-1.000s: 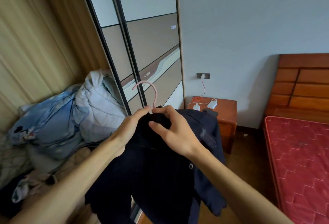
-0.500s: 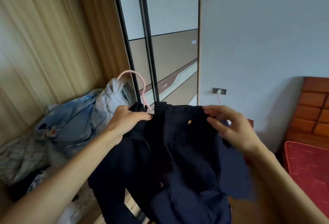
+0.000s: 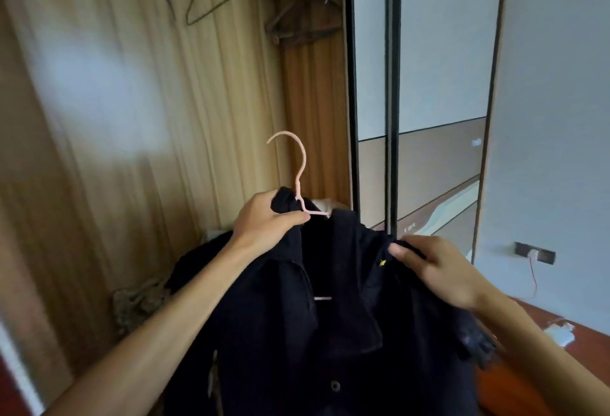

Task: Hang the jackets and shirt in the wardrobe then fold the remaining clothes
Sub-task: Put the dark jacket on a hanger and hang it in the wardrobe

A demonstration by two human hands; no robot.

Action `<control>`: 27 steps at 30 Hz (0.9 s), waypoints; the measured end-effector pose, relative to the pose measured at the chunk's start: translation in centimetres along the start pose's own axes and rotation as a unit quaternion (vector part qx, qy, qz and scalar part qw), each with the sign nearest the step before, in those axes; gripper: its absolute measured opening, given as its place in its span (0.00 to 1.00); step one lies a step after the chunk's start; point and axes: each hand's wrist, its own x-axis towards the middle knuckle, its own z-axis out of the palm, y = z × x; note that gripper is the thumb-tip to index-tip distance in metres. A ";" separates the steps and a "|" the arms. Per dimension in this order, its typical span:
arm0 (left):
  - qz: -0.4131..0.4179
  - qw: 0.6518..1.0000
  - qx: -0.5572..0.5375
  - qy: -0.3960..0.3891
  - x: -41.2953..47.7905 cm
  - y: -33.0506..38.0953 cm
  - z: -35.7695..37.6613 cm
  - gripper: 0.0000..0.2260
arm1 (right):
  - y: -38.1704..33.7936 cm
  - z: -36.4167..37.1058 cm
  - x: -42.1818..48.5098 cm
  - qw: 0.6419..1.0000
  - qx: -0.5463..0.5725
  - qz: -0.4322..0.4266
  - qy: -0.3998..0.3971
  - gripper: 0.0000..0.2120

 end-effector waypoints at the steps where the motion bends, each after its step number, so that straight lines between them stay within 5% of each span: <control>1: 0.024 0.999 0.011 0.019 1.1 -0.2 -1.0 0.07 | -0.9 0.4 1.6 0.999 0.026 0.018 0.008 0.21; 7: 0.157 0.956 0.167 0.182 8.3 -2.5 -9.4 0.14 | -8.9 2.1 10.6 0.939 0.321 0.118 0.018 0.14; 12: 0.077 0.897 0.240 0.364 11.0 -5.1 -15.6 0.19 | -16.1 4.0 17.2 0.887 0.449 0.104 0.000 0.13; 15: 0.040 0.939 0.092 0.328 11.2 -4.3 -17.8 0.23 | -20.3 5.7 20.6 0.871 0.484 0.080 -0.038 0.15; 18: 0.031 0.969 -0.060 0.238 11.6 -2.3 -19.1 0.37 | -24.7 7.7 23.6 0.842 0.528 0.049 -0.101 0.25; 27: 0.036 0.955 -0.082 0.282 16.6 0.0 -25.2 0.49 | -34.8 12.9 29.5 0.863 0.494 -0.068 -0.079 0.37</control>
